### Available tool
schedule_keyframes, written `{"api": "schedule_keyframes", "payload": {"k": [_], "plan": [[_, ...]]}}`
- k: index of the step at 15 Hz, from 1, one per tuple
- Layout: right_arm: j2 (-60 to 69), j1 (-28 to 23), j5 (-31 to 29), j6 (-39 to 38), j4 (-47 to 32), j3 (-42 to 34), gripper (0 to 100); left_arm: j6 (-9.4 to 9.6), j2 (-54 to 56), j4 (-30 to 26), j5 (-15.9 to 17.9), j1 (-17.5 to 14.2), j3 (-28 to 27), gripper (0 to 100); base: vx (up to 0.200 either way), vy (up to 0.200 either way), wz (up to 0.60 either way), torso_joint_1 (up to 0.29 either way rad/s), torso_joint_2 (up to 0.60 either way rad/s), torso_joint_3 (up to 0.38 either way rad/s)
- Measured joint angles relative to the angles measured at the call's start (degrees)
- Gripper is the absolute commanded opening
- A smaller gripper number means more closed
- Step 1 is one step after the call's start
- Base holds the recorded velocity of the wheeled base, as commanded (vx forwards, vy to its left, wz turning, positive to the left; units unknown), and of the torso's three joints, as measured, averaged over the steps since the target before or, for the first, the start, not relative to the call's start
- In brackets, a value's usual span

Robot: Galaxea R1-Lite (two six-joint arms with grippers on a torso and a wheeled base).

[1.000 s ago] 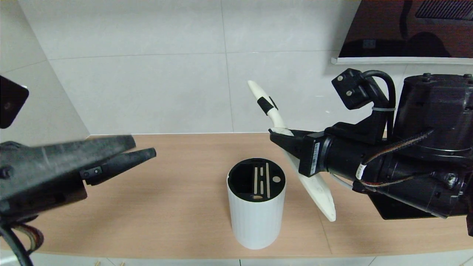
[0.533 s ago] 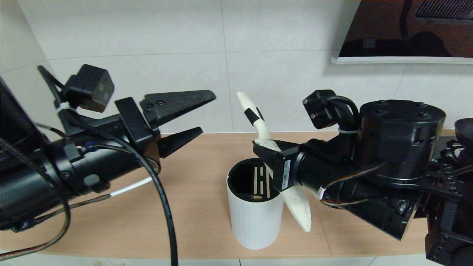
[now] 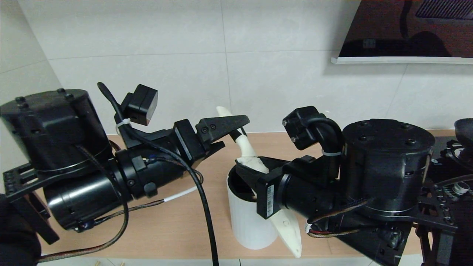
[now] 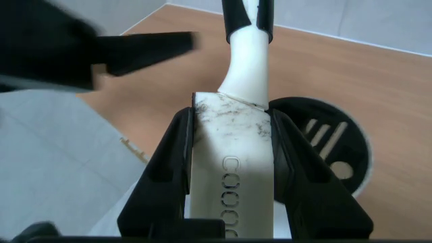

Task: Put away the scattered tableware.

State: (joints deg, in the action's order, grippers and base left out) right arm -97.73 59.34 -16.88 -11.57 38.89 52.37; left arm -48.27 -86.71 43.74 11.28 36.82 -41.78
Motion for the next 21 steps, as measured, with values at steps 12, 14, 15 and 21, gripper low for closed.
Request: {"api": "schedule_keyframes", "payload": {"k": [12,14,15,21], "plan": [[-0.3,1.7,0.0,0.0,0.0,-1.1,0,0.76,-5.8,2.8,-5.5,0.2,-0.7,100,0.000,0.000,0.00,0.000,0.00,0.000],[-0.3,1.8,0.0,0.0,-0.1,-1.2,0,0.76,-6.3,2.9,-5.5,0.2,-0.7,0,0.000,0.000,0.00,0.000,0.00,0.000],[-0.3,2.0,0.0,0.1,0.0,-1.3,0,0.76,-6.4,2.9,-5.5,0.2,-0.7,0,0.000,0.000,0.00,0.000,0.00,0.000],[-0.3,2.3,0.0,0.0,0.0,-1.4,0,0.73,-6.6,3.0,-5.5,0.3,-0.7,0,0.000,0.000,0.00,0.000,0.00,0.000]]}}
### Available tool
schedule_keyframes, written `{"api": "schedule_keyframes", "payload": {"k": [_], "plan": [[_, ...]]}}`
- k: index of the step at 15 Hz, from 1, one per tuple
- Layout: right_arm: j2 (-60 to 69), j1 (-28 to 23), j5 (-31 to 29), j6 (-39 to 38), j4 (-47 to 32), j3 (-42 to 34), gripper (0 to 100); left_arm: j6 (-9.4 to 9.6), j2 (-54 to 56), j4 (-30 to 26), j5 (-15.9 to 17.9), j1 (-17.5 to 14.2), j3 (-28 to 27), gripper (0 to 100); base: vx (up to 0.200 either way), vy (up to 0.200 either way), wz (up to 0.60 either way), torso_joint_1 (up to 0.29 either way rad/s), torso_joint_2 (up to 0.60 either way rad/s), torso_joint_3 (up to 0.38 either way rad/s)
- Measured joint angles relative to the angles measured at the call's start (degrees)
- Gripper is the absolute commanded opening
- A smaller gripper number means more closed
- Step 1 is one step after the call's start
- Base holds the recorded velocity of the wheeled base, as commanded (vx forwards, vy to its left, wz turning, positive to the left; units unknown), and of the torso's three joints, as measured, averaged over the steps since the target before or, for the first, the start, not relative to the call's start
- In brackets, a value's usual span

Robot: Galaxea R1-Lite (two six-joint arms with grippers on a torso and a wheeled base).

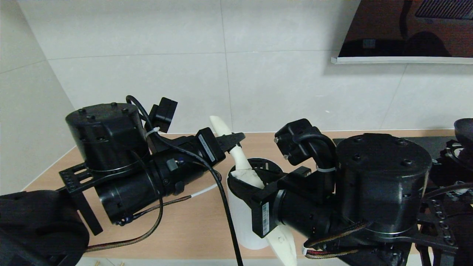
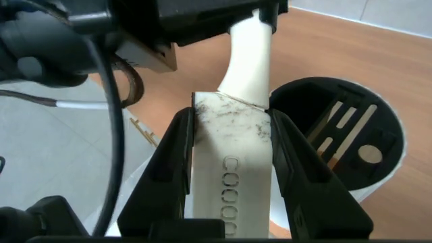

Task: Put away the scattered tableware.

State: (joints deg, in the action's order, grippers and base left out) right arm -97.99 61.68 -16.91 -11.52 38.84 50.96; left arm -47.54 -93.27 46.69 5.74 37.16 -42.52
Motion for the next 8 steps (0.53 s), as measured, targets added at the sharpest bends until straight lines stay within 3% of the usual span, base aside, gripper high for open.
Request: {"api": "schedule_keyframes", "payload": {"k": [8], "plan": [[0.2,-0.1,0.0,0.0,0.0,0.0,0,-0.05,0.4,0.0,0.0,0.3,0.1,0,0.000,0.000,0.00,0.000,0.00,0.000]]}}
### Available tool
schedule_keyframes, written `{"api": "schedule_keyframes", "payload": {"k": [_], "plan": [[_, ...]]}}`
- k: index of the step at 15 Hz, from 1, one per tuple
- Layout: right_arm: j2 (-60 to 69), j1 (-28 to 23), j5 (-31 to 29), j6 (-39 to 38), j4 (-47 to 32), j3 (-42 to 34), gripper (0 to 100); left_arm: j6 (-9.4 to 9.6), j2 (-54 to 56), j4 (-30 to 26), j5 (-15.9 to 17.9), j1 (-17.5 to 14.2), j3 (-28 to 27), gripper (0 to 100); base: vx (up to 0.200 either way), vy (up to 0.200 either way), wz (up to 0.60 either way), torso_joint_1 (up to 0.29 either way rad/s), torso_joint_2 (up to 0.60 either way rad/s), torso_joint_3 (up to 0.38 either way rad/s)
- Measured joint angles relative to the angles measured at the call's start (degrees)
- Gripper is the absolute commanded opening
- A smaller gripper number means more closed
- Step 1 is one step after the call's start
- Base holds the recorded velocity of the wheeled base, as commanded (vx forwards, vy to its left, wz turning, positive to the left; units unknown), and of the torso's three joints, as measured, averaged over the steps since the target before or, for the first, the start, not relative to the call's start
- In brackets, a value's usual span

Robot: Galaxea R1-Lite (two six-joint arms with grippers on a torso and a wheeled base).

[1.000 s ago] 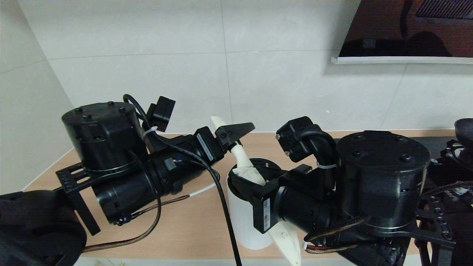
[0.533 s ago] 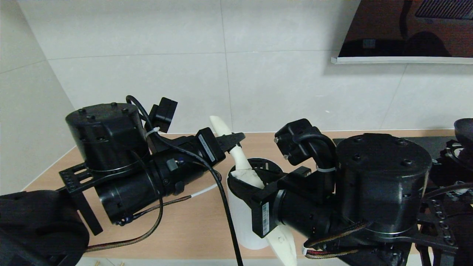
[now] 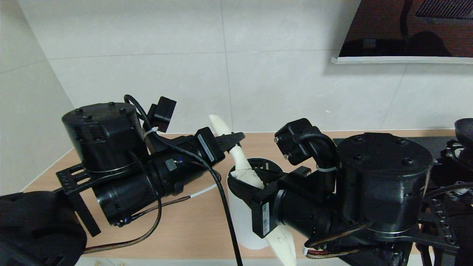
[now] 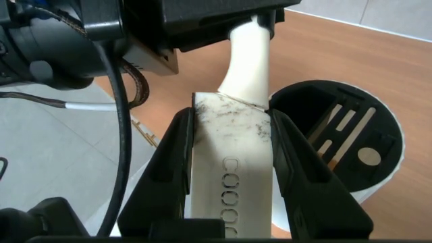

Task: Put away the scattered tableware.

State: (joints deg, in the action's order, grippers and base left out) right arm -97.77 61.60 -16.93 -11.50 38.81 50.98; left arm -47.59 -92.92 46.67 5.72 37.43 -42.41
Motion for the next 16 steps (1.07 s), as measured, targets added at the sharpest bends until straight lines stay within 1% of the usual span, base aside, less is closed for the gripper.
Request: {"api": "schedule_keyframes", "payload": {"k": [1,2,10,12,15,16], "plan": [[0.0,0.0,0.0,0.0,0.0,0.0,0,0.00,0.0,0.0,0.0,0.1,0.0,0,0.000,0.000,0.00,0.000,0.00,0.000],[0.0,0.0,0.0,0.0,0.0,0.0,100,0.05,0.0,-0.1,0.0,0.2,-0.1,0,0.000,0.000,0.00,0.000,0.00,0.000],[1.6,-0.5,0.0,0.1,-0.2,0.0,100,0.07,0.5,-0.7,-0.5,0.5,-0.9,0,0.000,0.000,0.00,0.000,0.00,0.000],[2.7,-2.5,0.0,0.7,-0.3,0.0,100,0.07,1.0,-2.1,-2.2,0.5,-1.7,0,0.000,0.000,0.00,0.000,0.00,0.000],[4.6,-7.9,0.5,2.1,-0.4,0.1,100,0.30,2.7,-7.4,-5.9,0.4,-4.9,0,0.000,0.000,0.00,0.000,0.00,0.000],[5.2,-9.9,0.7,2.2,-0.5,0.3,100,1.52,3.5,-10.0,-8.0,0.3,-6.5,0,0.000,0.000,0.00,0.000,0.00,0.000]]}}
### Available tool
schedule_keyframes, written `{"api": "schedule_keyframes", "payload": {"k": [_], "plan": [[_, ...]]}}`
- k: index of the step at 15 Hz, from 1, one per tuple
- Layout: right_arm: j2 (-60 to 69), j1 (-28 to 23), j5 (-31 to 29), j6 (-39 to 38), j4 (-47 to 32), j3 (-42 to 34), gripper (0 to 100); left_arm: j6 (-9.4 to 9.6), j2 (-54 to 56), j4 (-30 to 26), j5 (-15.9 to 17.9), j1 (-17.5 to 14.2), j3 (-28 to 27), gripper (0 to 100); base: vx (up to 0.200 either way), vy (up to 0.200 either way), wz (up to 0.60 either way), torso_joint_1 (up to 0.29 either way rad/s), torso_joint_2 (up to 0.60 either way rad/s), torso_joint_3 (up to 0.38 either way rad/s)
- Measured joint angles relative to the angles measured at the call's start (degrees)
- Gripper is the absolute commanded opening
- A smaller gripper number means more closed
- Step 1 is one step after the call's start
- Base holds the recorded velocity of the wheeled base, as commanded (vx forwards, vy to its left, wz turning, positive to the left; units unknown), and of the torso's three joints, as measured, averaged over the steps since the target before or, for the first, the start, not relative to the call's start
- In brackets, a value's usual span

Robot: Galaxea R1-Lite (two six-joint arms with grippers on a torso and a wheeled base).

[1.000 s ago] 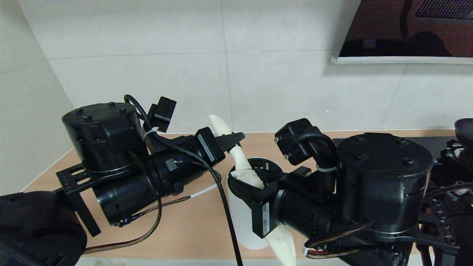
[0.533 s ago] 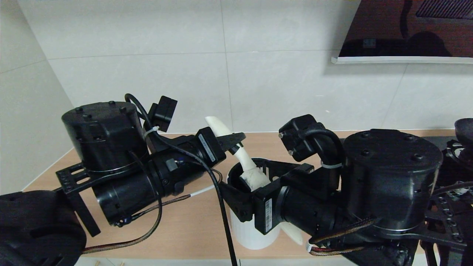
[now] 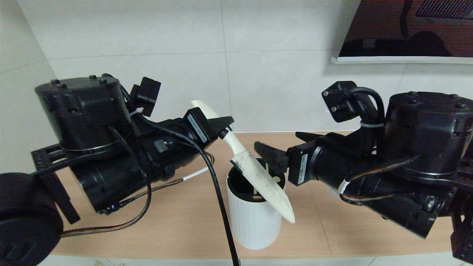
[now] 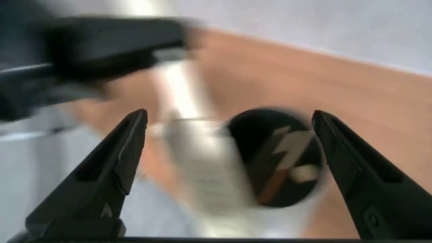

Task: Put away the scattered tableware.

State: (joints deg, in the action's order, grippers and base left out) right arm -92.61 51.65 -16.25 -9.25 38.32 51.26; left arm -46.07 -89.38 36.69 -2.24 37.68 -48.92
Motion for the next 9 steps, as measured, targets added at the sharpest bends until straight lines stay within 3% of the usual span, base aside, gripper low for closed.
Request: {"api": "schedule_keyframes", "payload": {"k": [4,7,9], "plan": [[1.1,-5.7,1.5,0.5,0.0,1.1,100,9.09,2.4,-6.6,-9.4,-0.2,-4.7,0,0.000,0.000,0.00,0.000,0.00,0.000],[1.1,-6.5,1.6,0.5,0.0,1.2,100,13.51,3.8,-7.4,-10.7,-0.1,-5.9,0,0.000,0.000,0.00,0.000,0.00,0.000],[1.1,-6.6,1.6,0.5,0.0,1.1,100,17.52,4.2,-7.0,-13.1,1.1,-5.9,0,0.000,0.000,0.00,0.000,0.00,0.000]]}}
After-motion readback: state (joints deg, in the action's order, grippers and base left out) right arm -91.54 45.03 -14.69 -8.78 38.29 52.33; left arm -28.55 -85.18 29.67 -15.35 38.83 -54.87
